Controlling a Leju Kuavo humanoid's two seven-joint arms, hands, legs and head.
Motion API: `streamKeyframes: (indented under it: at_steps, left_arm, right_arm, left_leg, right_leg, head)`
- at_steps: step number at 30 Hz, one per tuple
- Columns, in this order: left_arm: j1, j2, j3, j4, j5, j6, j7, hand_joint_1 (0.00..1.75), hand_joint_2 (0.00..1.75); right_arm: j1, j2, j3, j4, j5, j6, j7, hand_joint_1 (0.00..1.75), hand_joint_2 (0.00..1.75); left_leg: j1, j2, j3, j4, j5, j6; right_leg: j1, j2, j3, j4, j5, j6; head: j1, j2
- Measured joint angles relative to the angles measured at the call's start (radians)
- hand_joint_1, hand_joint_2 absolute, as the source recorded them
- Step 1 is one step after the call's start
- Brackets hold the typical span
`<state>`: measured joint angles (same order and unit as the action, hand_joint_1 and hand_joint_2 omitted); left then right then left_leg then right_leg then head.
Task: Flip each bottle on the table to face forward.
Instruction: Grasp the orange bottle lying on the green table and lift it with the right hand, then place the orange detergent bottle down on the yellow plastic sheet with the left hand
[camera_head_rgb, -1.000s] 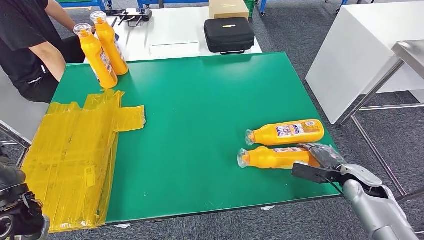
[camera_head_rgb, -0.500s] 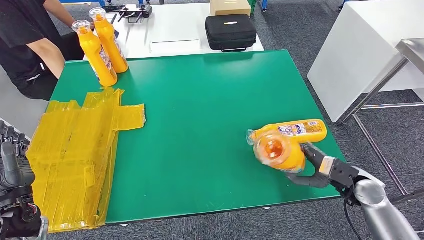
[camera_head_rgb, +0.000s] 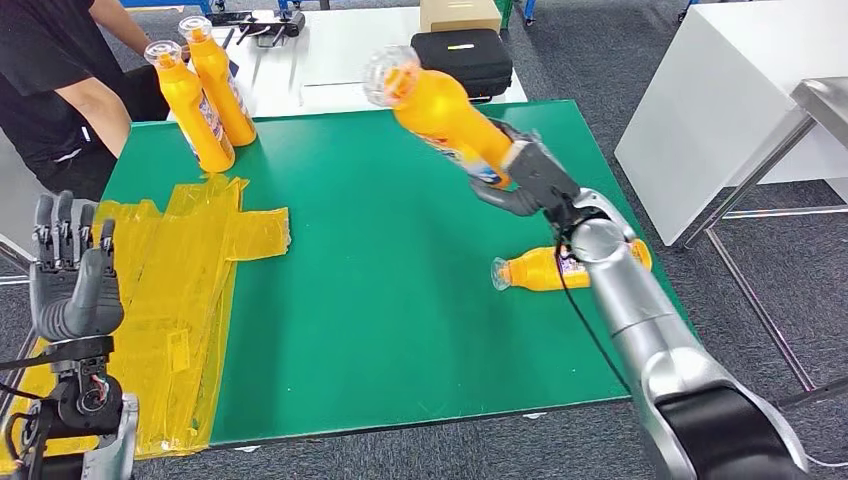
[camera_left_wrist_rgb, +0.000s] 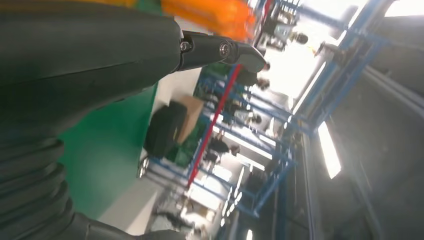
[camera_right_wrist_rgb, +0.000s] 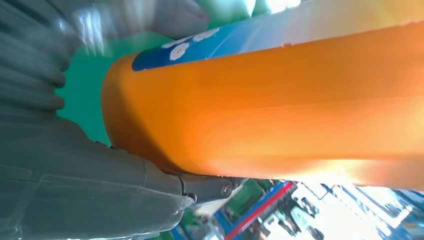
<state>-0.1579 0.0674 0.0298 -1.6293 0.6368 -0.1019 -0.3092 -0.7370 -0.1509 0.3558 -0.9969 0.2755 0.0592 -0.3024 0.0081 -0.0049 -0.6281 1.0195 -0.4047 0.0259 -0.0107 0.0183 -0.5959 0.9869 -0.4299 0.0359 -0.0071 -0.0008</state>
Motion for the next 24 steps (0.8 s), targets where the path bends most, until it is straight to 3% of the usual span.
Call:
streamKeyframes:
  at_steps: [8,18,24]
  left_arm:
    - [-0.083,-0.049,-0.109,0.001,0.013,0.014,0.044,0.00,1.75]
    - [-0.138,-0.071,-0.177,0.015,0.033,0.037,0.088,0.00,1.75]
    - [-0.199,-0.078,-0.222,0.057,0.054,0.057,0.093,0.00,1.75]
  right_arm:
    - [-0.050,0.224,0.102,0.115,0.021,-0.073,0.112,1.75,1.75]
    - [-0.043,0.368,0.189,0.125,0.070,-0.058,0.241,1.75,1.75]
    - [-0.064,0.429,0.234,0.164,0.066,-0.059,0.256,1.75,1.75]
  left_leg:
    - [0.000,-0.001,-0.003,0.000,0.000,-0.001]
    - [0.000,-0.002,-0.005,0.000,0.000,-0.001]
    - [0.001,-0.002,-0.006,0.000,0.000,-0.001]
  right_leg:
    - [0.000,0.000,-0.003,0.000,0.000,0.000]
    - [0.000,-0.002,-0.006,0.000,0.000,0.000]
    - [0.000,-0.002,-0.006,0.000,0.000,0.000]
  head:
    - [0.000,0.000]
    - [0.000,0.000]
    - [0.000,0.000]
